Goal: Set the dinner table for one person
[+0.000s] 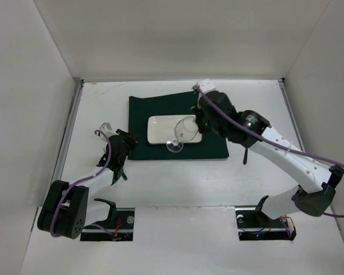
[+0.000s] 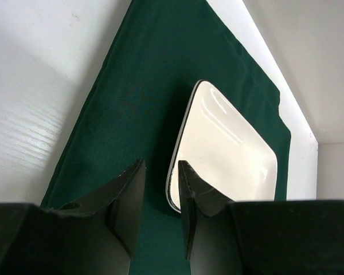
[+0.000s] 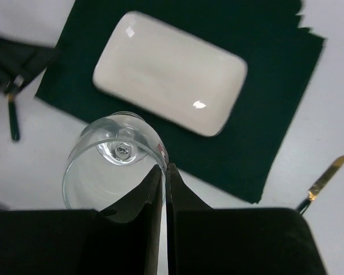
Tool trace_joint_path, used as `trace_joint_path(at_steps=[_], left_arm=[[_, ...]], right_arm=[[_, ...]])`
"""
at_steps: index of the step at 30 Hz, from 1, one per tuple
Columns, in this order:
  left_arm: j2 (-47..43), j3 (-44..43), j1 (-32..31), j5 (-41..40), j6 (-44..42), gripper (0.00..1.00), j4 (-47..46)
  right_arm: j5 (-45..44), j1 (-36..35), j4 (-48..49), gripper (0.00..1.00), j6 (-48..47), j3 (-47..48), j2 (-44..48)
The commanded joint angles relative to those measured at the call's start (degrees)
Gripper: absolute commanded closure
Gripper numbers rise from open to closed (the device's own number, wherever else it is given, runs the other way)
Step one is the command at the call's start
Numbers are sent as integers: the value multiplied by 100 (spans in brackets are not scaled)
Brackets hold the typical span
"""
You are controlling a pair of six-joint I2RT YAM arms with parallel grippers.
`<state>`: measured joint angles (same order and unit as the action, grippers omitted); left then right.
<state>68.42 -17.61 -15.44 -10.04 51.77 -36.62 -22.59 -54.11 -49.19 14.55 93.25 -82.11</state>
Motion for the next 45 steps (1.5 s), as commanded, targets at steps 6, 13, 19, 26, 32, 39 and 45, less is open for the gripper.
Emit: trace_joint_path(at_steps=[6, 13, 19, 26, 32, 39, 45], left_arm=[[22, 29, -33, 81, 97, 73, -381], [39, 29, -33, 90, 97, 73, -381], [136, 3, -25, 90, 105, 73, -390], [241, 12, 19, 90, 105, 73, -460], [312, -15, 28, 90, 105, 73, -486], [338, -15, 19, 108, 114, 73, -513], [321, -6, 19, 108, 114, 73, -513]], right_arm=[[166, 2108, 1341, 90, -365, 298, -200], [633, 3463, 1509, 91, -452, 1009, -1412], [651, 3719, 1378, 91, -575, 1826, -2300], [607, 3737, 1157, 91, -699, 2443, -2837], [449, 3719, 973, 91, -865, 2575, -2943], [413, 3719, 683, 91, -980, 2865, -3180], [378, 3684, 647, 90, -989, 2953, -3391]])
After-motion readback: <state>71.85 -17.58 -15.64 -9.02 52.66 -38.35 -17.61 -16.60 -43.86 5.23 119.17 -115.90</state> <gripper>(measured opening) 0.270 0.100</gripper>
